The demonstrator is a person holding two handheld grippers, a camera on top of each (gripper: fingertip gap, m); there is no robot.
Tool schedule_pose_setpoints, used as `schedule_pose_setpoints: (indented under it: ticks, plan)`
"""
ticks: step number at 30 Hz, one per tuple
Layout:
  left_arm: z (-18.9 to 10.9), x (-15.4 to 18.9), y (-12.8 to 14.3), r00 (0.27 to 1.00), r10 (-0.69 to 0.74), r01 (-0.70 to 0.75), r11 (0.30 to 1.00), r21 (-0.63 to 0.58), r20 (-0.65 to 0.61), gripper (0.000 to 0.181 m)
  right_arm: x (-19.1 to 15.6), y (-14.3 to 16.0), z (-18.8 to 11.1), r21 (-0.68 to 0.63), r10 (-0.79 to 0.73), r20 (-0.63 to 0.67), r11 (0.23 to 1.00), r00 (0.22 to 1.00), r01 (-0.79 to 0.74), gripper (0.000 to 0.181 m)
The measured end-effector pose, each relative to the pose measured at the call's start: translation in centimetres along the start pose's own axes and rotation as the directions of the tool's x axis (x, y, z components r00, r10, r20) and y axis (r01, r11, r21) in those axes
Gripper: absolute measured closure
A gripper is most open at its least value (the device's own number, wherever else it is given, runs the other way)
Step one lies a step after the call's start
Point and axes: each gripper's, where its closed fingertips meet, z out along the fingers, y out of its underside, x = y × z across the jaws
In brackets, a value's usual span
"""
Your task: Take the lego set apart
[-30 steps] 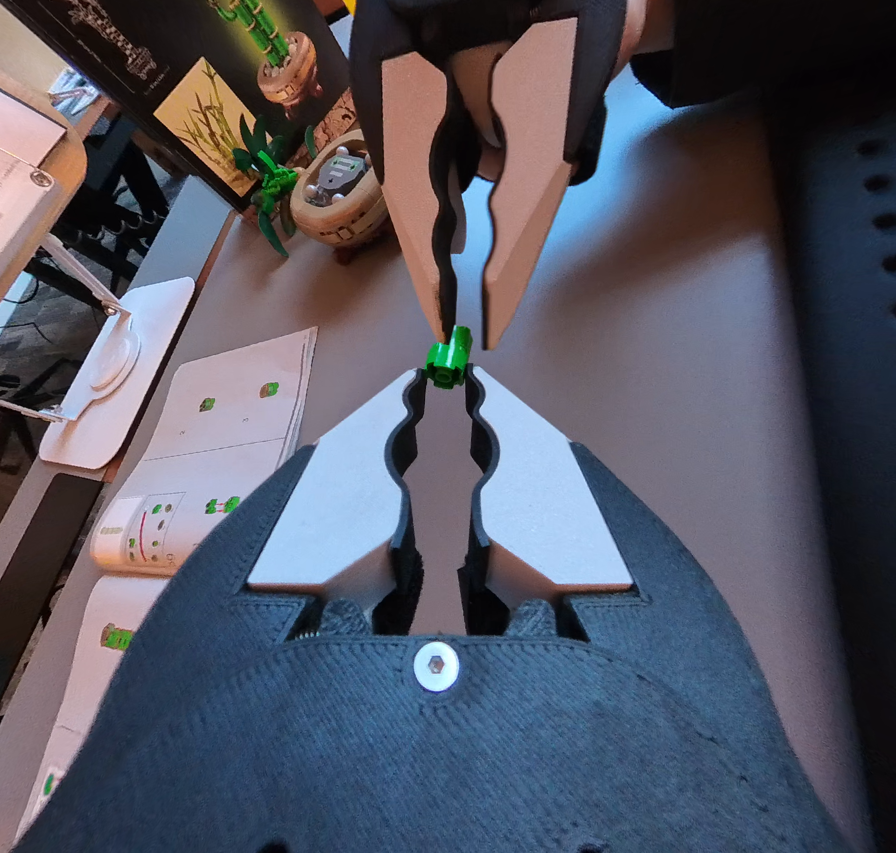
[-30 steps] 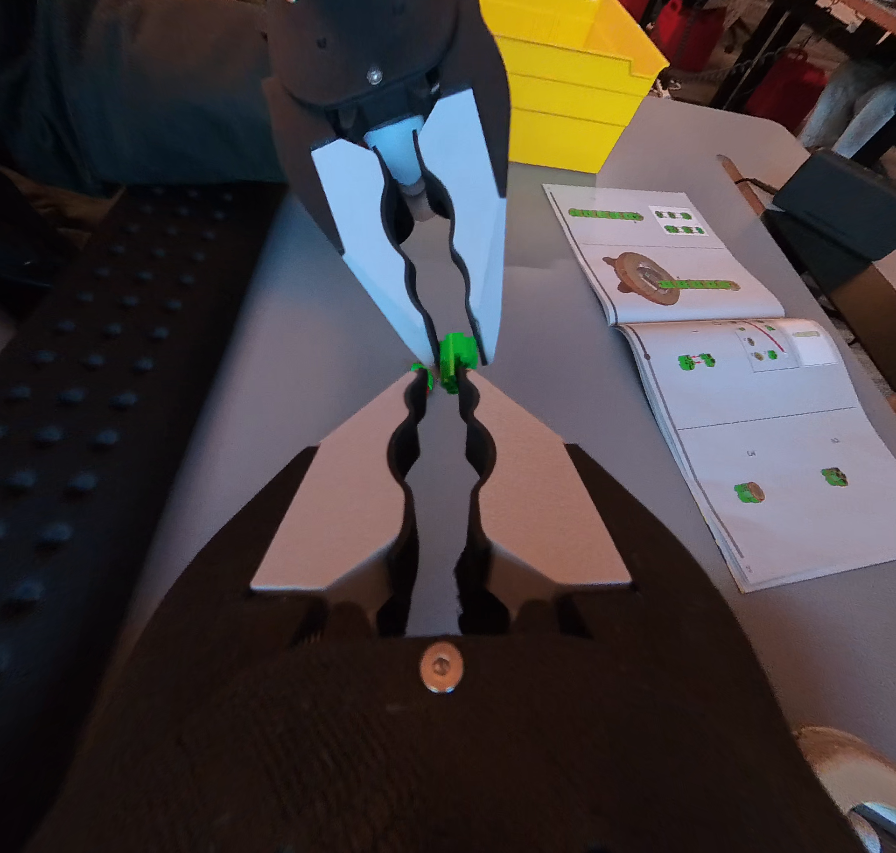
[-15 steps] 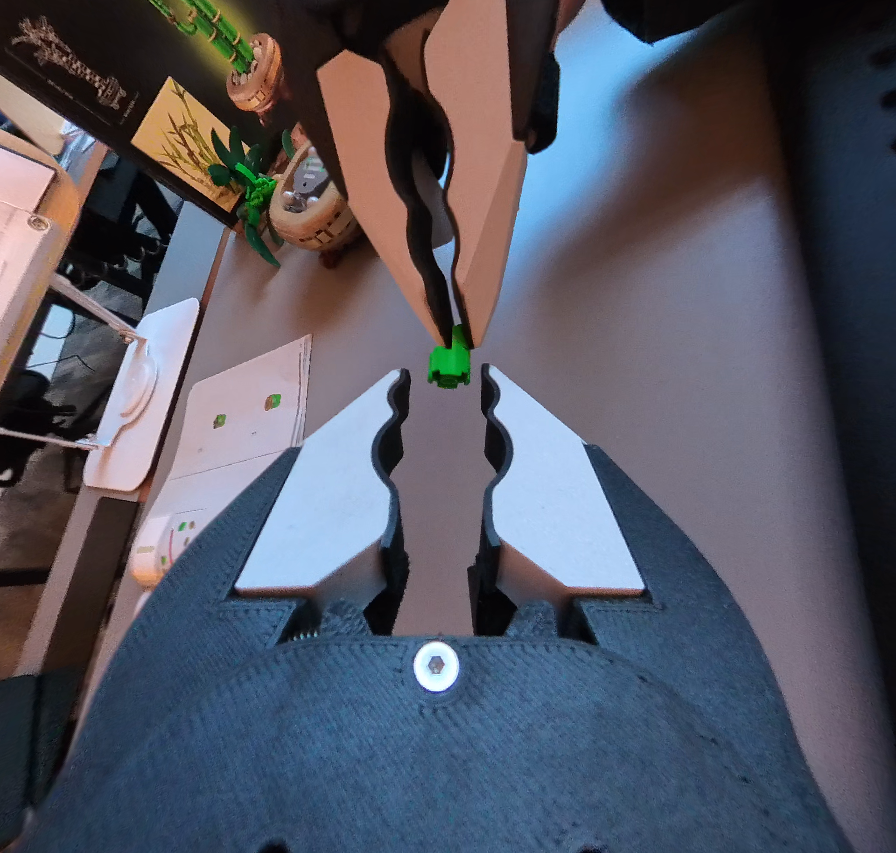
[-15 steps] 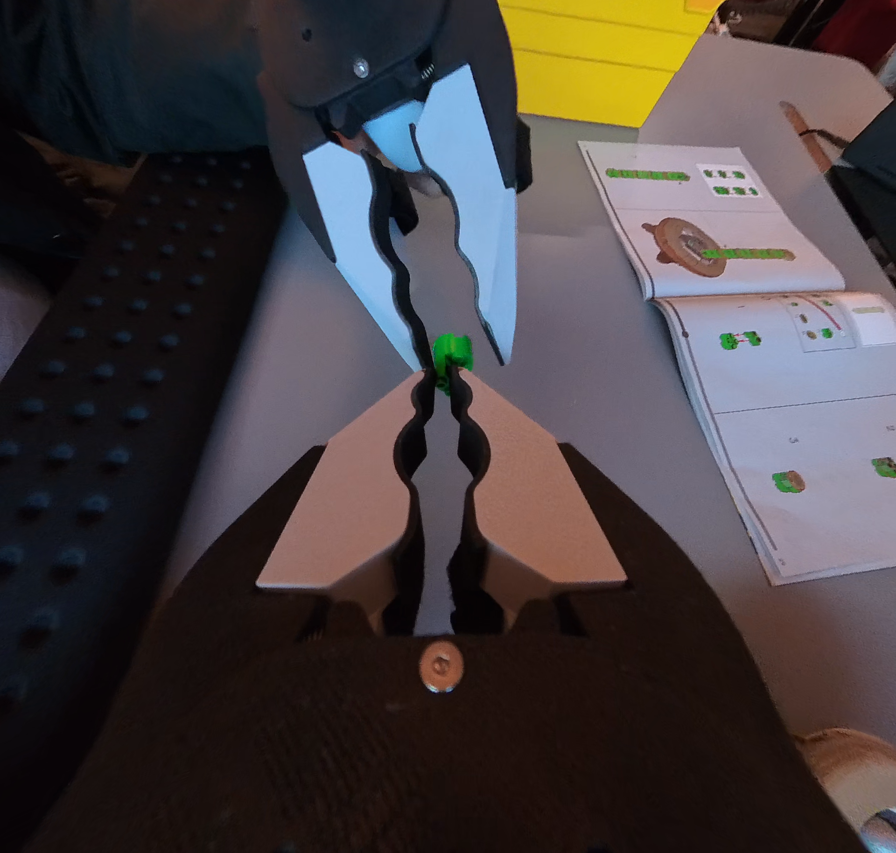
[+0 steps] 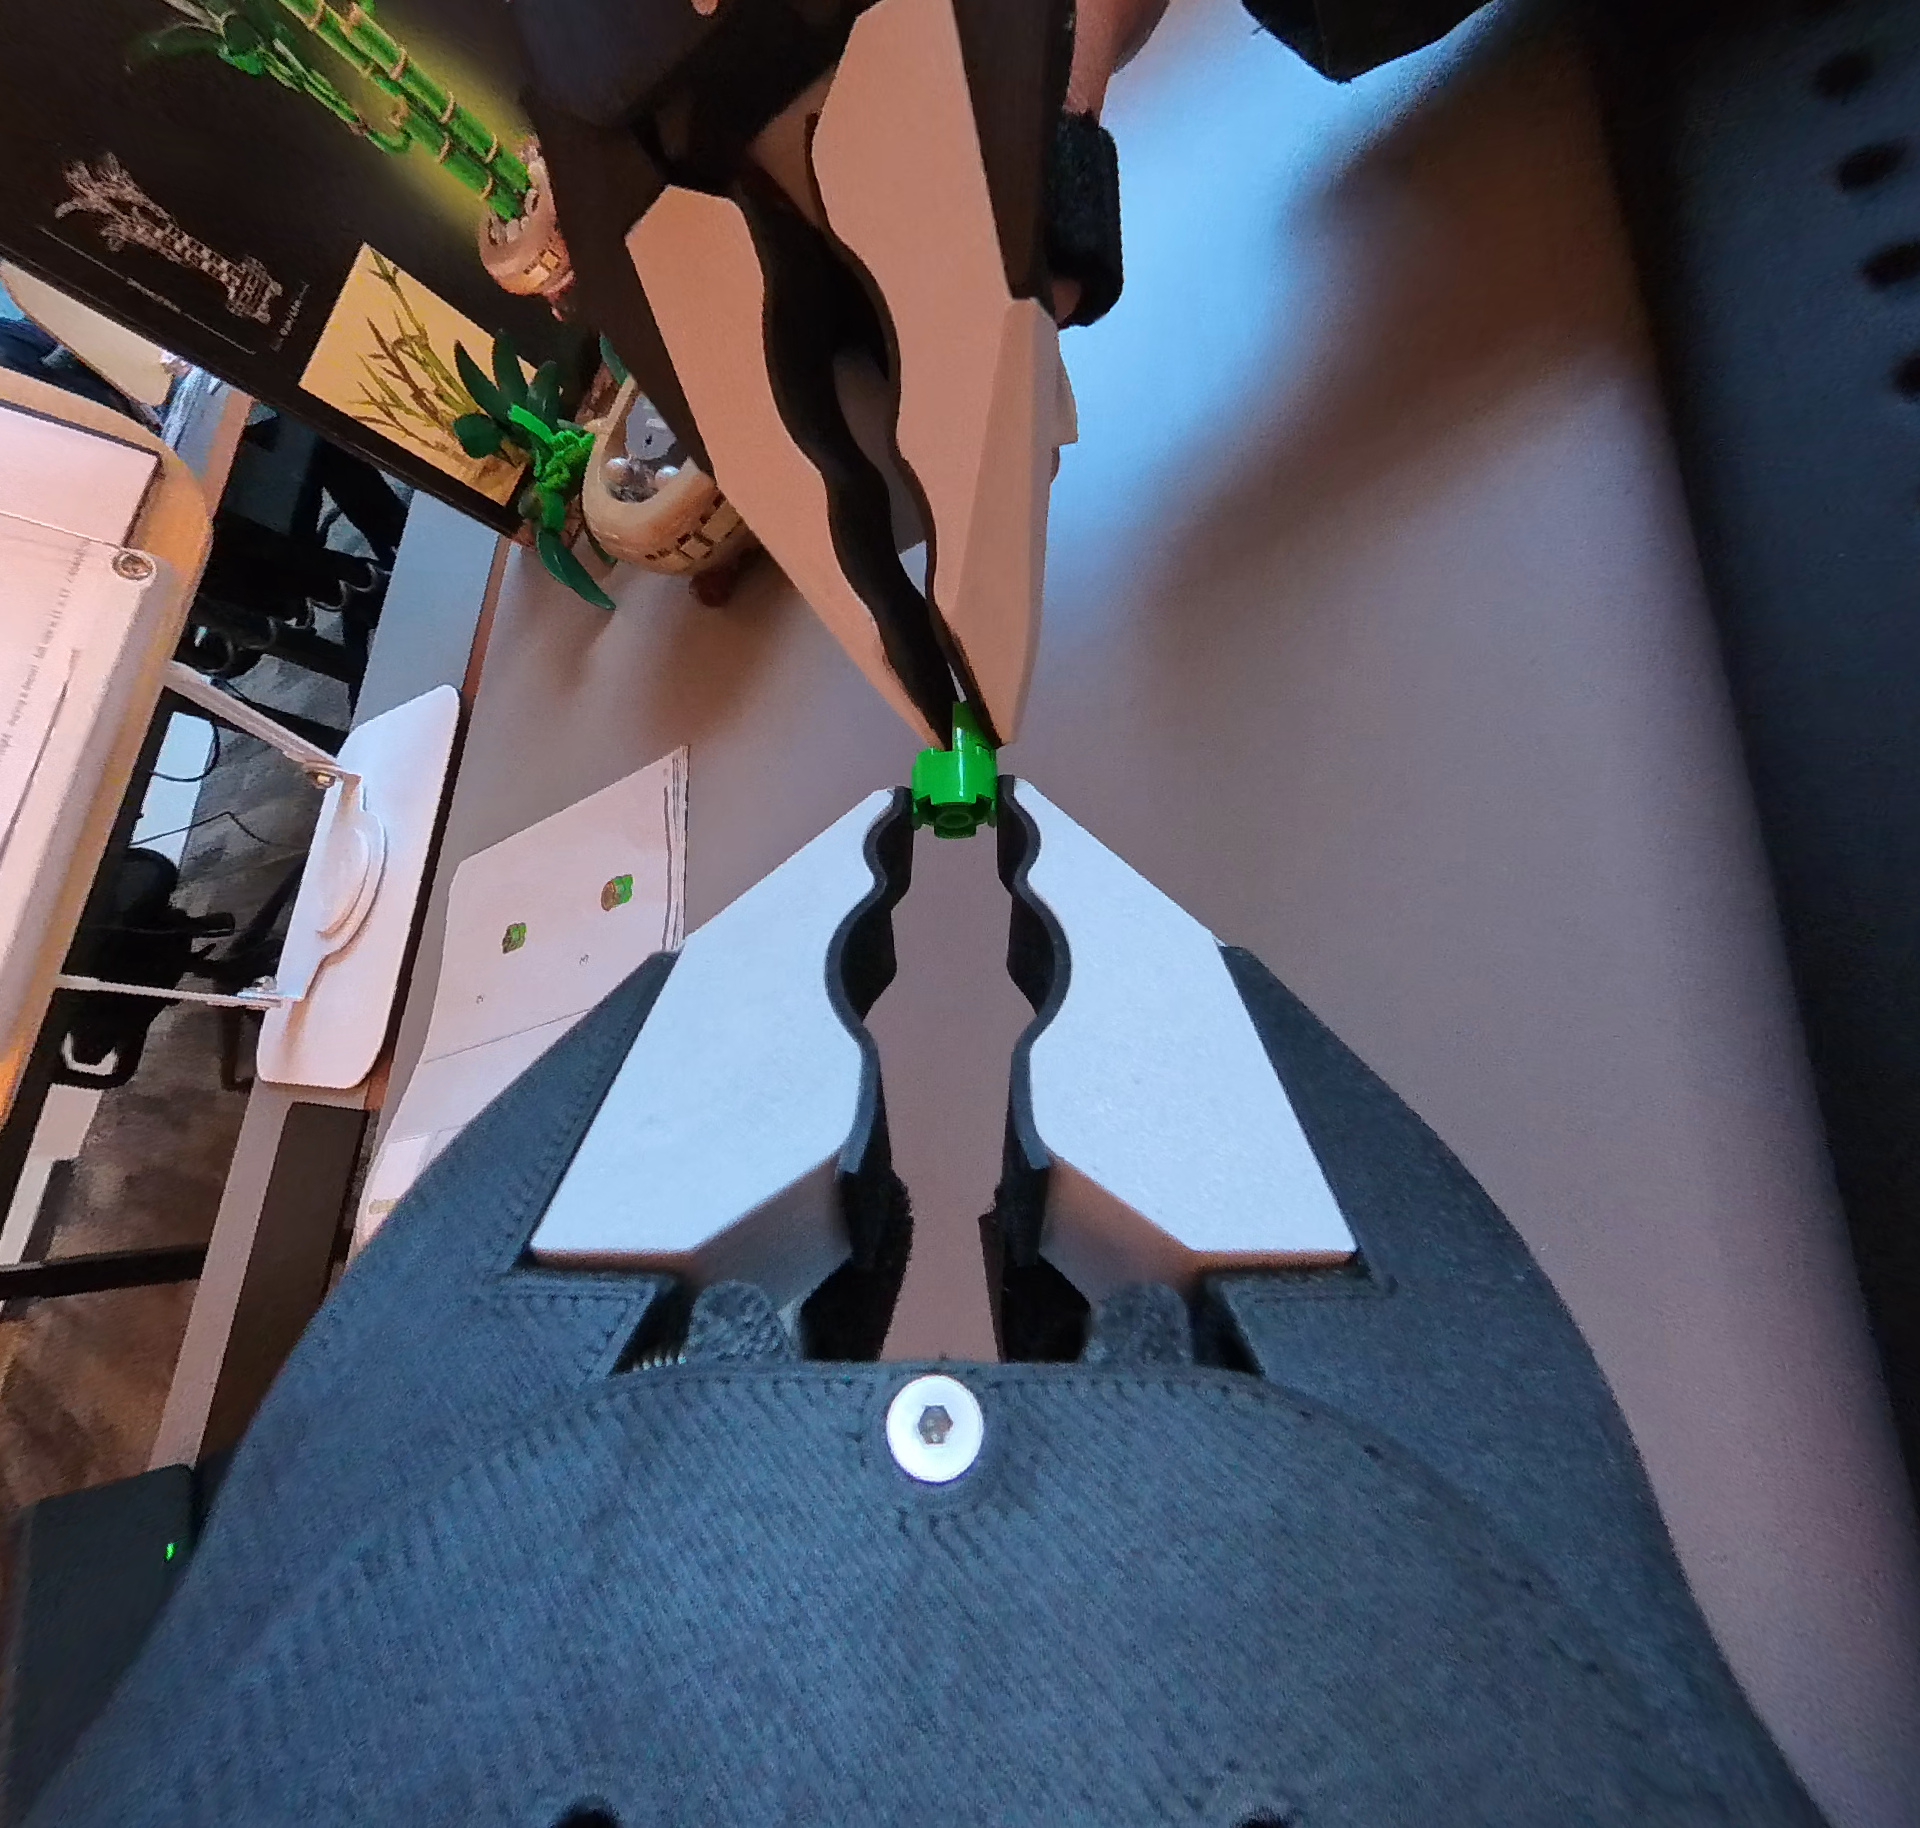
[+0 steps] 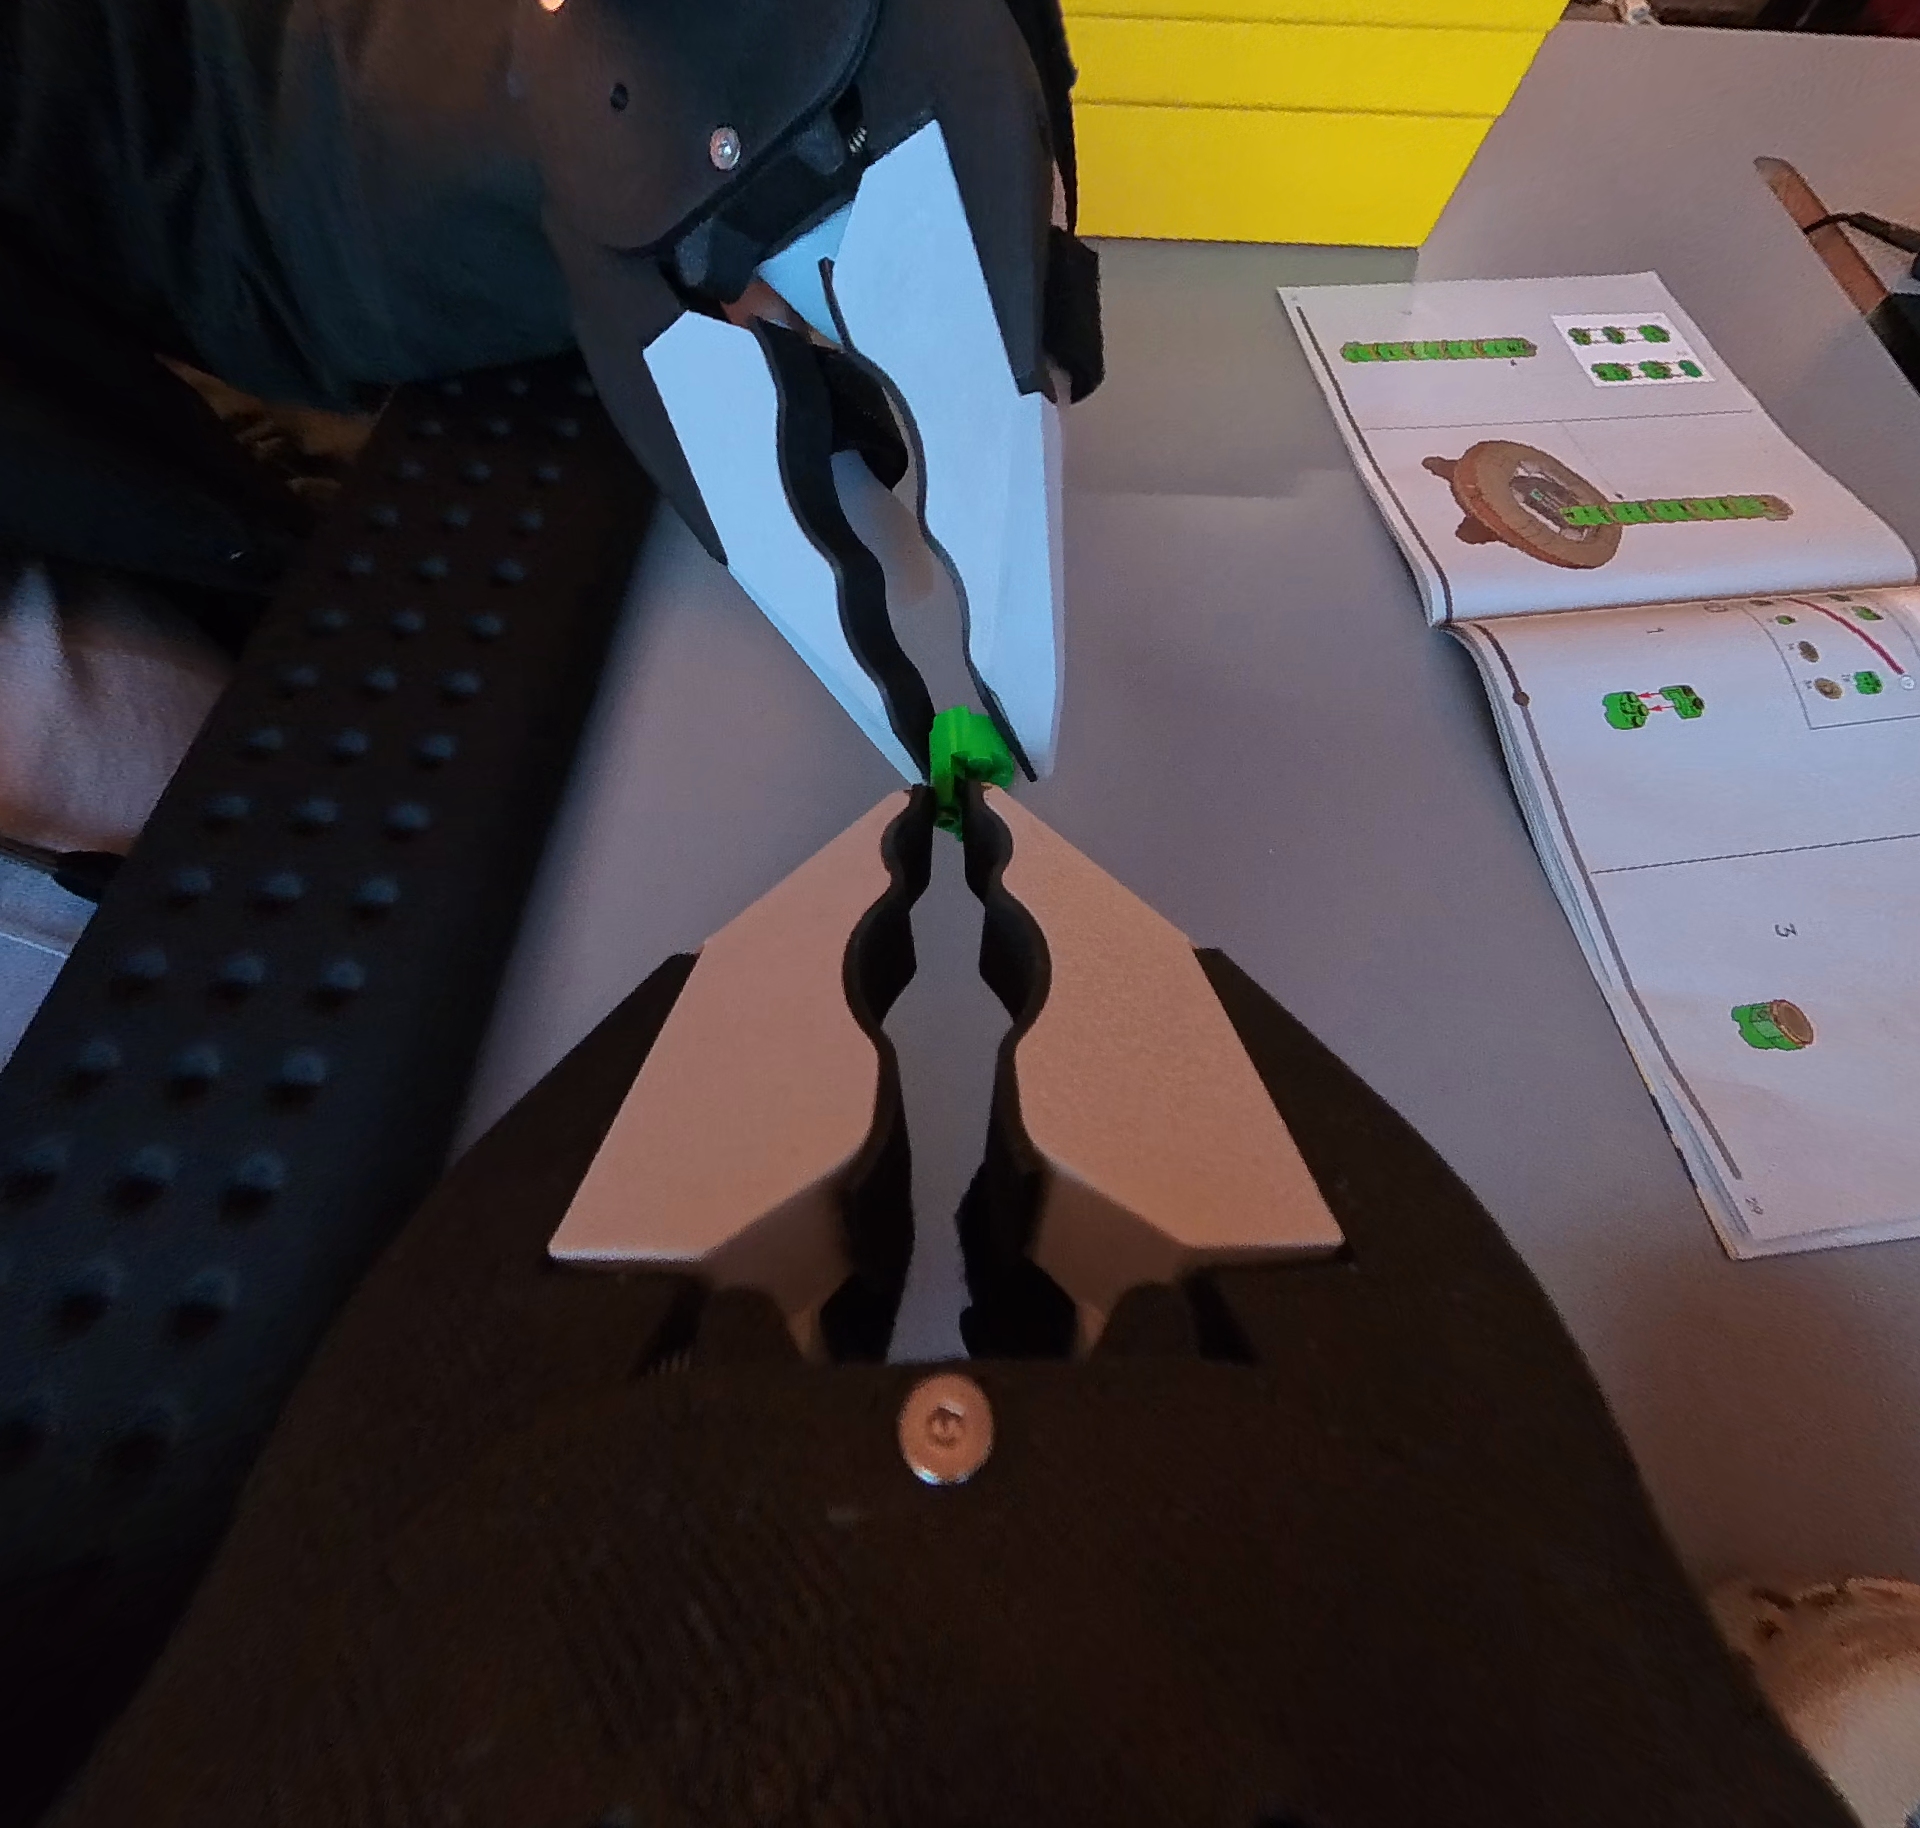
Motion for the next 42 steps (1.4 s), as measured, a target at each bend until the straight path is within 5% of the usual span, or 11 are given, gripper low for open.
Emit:
schedule_pose_setpoints:
  ticks: [5,7,11,15,20,25,31,34,36,39,42]
  plan:
    - [-0.4,-0.2,-0.4,1.0,-0.026,0.026,1.0,0.017,-0.017,0.167,-0.3,-0.2,-0.7,-0.018,-0.007,-0.005,1.0,1.0,0.006,0.177]
    - [-1.3,-1.9,2.7,0.998,0.003,0.004,0.994,-0.107,0.058,0.166,1.3,2.1,-2.1,-0.115,-0.017,-0.096,0.993,0.995,0.005,0.177]
    - [-3.8,-3.8,0.2,0.974,-0.226,0.224,0.963,0.152,-0.002,0.167,1.1,-1.9,-4.7,0.125,0.06,-0.057,0.991,0.997,-0.053,0.177]
    - [-5.1,-4.0,-2.1,0.957,-0.284,0.289,0.898,0.33,-0.063,0.166,1.4,1.6,-1.8,-0.021,0.039,-0.069,0.999,0.997,-0.041,0.176]
    - [-7.0,-5.6,-3.7,0.969,-0.22,0.149,0.884,0.444,0.112,0.167,1.9,3.4,-0.3,-0.084,0.054,-0.071,0.995,0.996,-0.06,0.177]
    - [-6.7,-5.5,-3.9,0.944,-0.023,-0.095,0.936,0.338,0.328,0.167,1.8,4.4,0.1,-0.125,0.066,-0.066,0.989,0.996,-0.074,0.176]
    - [-6.1,-5.1,-4.2,0.929,0.03,-0.154,0.938,0.31,0.37,0.167,1.5,6.0,1.0,-0.187,0.103,-0.035,0.976,0.994,-0.108,0.165]
    - [-5.7,-5.4,-4.0,0.925,0.018,-0.141,0.943,0.301,0.38,0.167,1.9,3.9,0.3,-0.082,0.132,-0.043,0.987,0.99,-0.136,0.159]
    - [-5.4,-5.6,-3.5,0.912,0.042,-0.157,0.954,0.254,0.407,0.167,2.2,-0.1,-0.8,0.126,0.199,-0.026,0.973,0.98,-0.195,0.154]
    - [-4.2,-5.5,-2.6,0.9,0.108,-0.192,0.968,0.16,0.422,0.166,2.2,-6.3,-3.7,0.46,0.336,0.144,0.81,0.931,-0.363,0.153]
    - [-3.3,-4.9,-2.5,0.907,0.128,-0.198,0.97,0.14,0.401,0.166,3.5,-6.3,-3.8,0.494,0.437,0.153,0.743,0.886,-0.452,0.146]
